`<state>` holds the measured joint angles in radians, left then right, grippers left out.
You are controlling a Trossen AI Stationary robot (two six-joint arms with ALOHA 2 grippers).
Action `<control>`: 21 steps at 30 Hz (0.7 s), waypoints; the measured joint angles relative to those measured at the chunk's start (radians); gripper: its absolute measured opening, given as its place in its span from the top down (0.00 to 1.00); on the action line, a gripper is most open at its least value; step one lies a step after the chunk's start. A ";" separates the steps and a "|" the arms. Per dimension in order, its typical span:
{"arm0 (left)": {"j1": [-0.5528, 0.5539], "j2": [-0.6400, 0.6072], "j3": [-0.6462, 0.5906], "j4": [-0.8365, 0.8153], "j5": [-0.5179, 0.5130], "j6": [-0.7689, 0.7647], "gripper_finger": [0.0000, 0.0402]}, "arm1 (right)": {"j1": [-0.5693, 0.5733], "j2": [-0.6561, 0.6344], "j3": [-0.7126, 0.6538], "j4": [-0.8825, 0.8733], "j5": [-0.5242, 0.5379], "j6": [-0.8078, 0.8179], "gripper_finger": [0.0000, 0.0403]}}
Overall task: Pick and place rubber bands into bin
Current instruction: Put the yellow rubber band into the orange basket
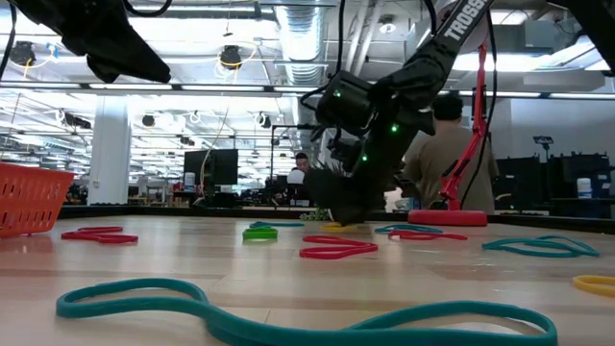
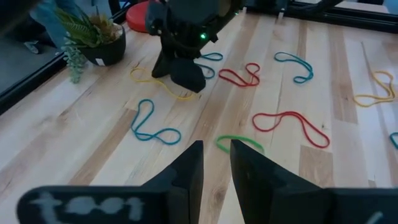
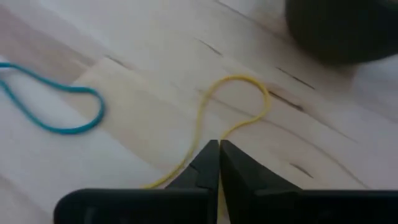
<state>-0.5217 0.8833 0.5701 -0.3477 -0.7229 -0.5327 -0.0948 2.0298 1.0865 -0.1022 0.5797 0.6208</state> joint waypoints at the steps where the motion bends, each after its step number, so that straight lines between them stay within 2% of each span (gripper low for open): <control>1: 0.000 0.000 0.000 0.000 -0.008 0.000 0.82 | 0.009 -0.008 -0.002 0.024 -0.011 -0.021 0.98; 8: 0.003 0.001 0.000 0.003 -0.079 0.049 0.82 | 0.113 -0.099 0.052 0.199 -0.023 -0.205 0.99; 13: 0.019 0.002 -0.001 0.022 -0.075 0.125 0.82 | 0.181 -0.161 0.079 0.319 -0.066 -0.364 0.99; 16: 0.030 0.002 -0.002 0.046 -0.068 0.183 0.82 | 0.212 -0.171 0.088 0.349 -0.106 -0.408 1.00; 21: 0.044 0.003 -0.002 0.108 -0.055 0.324 0.81 | 0.234 -0.167 0.094 0.364 -0.111 -0.420 1.00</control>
<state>-0.4777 0.8860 0.5686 -0.2400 -0.7784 -0.2091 0.1390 1.8630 1.1803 0.2621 0.4686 0.2012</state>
